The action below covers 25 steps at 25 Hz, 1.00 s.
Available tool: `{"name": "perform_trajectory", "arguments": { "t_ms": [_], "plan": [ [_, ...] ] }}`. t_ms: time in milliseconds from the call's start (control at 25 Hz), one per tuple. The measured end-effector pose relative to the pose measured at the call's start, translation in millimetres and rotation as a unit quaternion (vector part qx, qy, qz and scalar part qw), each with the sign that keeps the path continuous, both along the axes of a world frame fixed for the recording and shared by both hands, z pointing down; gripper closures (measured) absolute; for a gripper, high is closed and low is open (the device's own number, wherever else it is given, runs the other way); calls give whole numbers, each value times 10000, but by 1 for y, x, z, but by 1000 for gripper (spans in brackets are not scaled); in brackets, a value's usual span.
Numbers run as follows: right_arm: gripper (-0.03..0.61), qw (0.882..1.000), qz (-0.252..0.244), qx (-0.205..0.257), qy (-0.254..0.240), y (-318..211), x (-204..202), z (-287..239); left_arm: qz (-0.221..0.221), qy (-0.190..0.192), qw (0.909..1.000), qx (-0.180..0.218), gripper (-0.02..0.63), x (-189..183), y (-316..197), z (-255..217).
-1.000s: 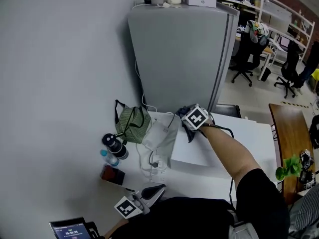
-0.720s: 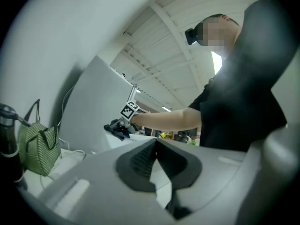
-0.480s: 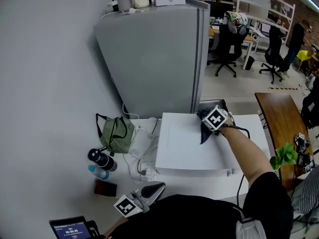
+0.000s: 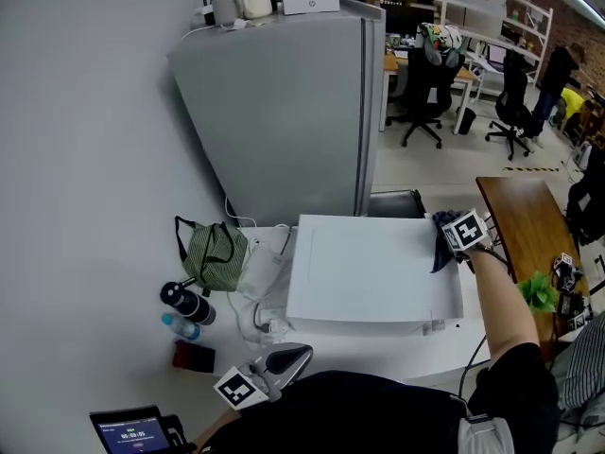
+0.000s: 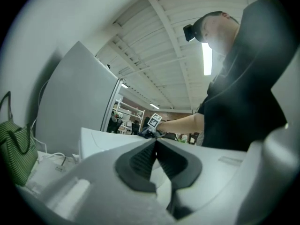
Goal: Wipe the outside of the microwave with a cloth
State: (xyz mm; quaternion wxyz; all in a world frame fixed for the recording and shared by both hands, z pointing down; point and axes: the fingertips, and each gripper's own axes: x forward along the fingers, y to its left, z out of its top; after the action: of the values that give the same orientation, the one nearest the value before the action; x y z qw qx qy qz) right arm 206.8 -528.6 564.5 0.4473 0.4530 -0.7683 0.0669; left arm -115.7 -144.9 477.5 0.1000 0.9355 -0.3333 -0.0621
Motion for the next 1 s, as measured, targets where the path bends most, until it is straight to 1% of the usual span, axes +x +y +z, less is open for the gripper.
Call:
{"name": "perform_trajectory", "arguments": {
  "t_ms": [40, 80, 120, 200, 280, 320, 360, 440, 520, 560, 640, 720, 760, 840, 920, 1000],
  "plan": [
    [497, 9996, -158, 80, -197, 3, -22, -8, -79, 61, 9999, -12, 611, -5, 1, 0],
    [497, 9976, -452, 167, -491, 9, -56, -19, -157, 123, 9998, -16, 611, -11, 3, 0],
    [497, 9928, -851, 240, -811, 17, -101, -32, -228, 176, 9996, -14, 611, -16, 4, -1],
    [497, 9760, -1741, 292, -1276, 41, -202, -52, -334, 235, 9992, 13, 611, -24, 7, -3],
    [497, 9551, -2565, 241, -1463, 72, -301, -61, -394, 210, 9990, 51, 611, -31, 11, -4],
    [497, 9464, -2878, 167, -1454, 86, -342, -59, -423, 195, 9989, 59, 611, -34, 13, -4],
    [497, 9414, -3084, 53, -1362, 97, -374, -50, -460, 197, 9987, 60, 611, -37, 15, -4],
    [497, 9406, -3234, -183, -1020, 108, -415, -26, -540, 229, 9983, 61, 611, -45, 18, -5],
    [497, 9426, -3246, -303, -725, 110, -432, -10, -596, 252, 9979, 85, 611, -51, 21, -6],
    [497, 9441, -3219, -323, -638, 106, -432, -5, -616, 262, 9977, 94, 611, -53, 22, -6],
    [497, 9473, -3118, -412, -606, 100, -417, 0, -626, 284, 9976, 95, 611, -54, 22, -7],
    [497, 9517, -2979, -483, -571, 95, -383, 0, -568, 290, 9979, 116, 611, -52, 21, -8],
    [497, 9558, -2863, -458, -491, 90, -358, 2, -510, 276, 9982, 134, 611, -48, 20, -9],
    [497, 9661, -2521, -416, -375, 80, -293, 5, -354, 223, 9990, 168, 611, -37, 17, -10],
    [497, 9773, -2056, -366, -360, 74, -218, 1, -179, 183, 9995, 204, 611, -22, 13, -11],
    [497, 9883, -1465, -341, -260, 67, -135, 4, -15, 175, 9996, 233, 611, -8, 10, -12]
  ]
}}
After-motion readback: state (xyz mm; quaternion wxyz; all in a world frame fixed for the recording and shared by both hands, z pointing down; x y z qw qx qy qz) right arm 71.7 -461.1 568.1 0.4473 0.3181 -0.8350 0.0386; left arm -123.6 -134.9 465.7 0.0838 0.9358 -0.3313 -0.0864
